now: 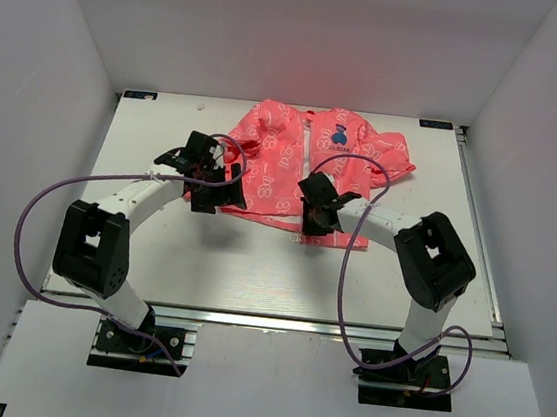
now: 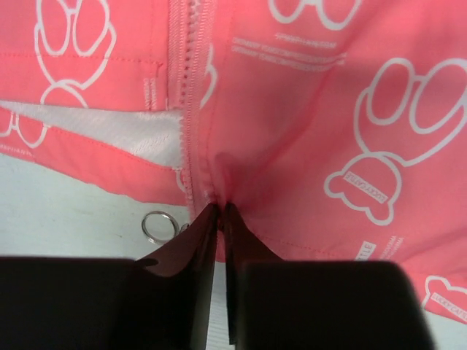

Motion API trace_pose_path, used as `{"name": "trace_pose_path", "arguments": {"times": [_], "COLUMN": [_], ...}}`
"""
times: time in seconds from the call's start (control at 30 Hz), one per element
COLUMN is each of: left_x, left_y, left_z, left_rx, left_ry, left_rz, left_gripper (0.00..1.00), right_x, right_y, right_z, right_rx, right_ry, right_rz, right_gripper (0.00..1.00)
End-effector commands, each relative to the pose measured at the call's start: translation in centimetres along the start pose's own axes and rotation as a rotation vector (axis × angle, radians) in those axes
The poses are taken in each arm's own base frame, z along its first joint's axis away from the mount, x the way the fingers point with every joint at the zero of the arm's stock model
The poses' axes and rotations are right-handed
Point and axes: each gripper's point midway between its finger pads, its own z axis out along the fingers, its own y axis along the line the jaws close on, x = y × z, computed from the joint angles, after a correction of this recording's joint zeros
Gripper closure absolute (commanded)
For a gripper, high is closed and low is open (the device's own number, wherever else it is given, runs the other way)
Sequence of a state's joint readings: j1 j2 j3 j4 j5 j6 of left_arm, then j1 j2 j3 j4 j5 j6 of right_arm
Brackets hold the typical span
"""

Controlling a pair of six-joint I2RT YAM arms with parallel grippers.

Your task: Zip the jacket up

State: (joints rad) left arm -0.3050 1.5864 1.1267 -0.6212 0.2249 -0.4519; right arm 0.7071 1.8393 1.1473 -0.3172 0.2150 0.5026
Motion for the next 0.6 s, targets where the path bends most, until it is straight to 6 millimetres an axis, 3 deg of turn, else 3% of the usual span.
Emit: {"name": "trace_pose_path", "arguments": {"times": [0.0, 0.07, 0.23, 0.37, 0.57], "left_x": [-1.8, -1.8, -2.1, -1.5, -0.9], "left_y": [-1.6, -2.0, -4.6, -6.9, -12.8], "left_z": [-1.7, -1.7, -1.2, 0.6, 1.7], "left_rx": [0.038, 0.052, 0.073, 0.101, 0.374], "left_ry": [-0.065, -0.061, -0.055, -0.011, 0.041], "left_rz": [0.036, 0.048, 0.119, 0.169, 0.229], "left_gripper": [0.02, 0.02, 0.02, 0.02, 0.05], "right_x": [-0.5, -1.1, -2.4, -3.4, -4.4], "right_y": [-0.2, -0.4, -0.1, -0.1, 0.8], "right_z": [-0.1, -0.9, -2.7, -4.7, -7.2], "right_rx": [0.025, 0.022, 0.001, -0.055, -0.258], "right_ry": [-0.028, -0.059, -0.086, -0.125, -0.162], "right_rz": [0.046, 0.047, 0.034, 0.048, 0.065], "right_gripper": [0.89, 1.0, 1.0, 1.0, 1.0]}}
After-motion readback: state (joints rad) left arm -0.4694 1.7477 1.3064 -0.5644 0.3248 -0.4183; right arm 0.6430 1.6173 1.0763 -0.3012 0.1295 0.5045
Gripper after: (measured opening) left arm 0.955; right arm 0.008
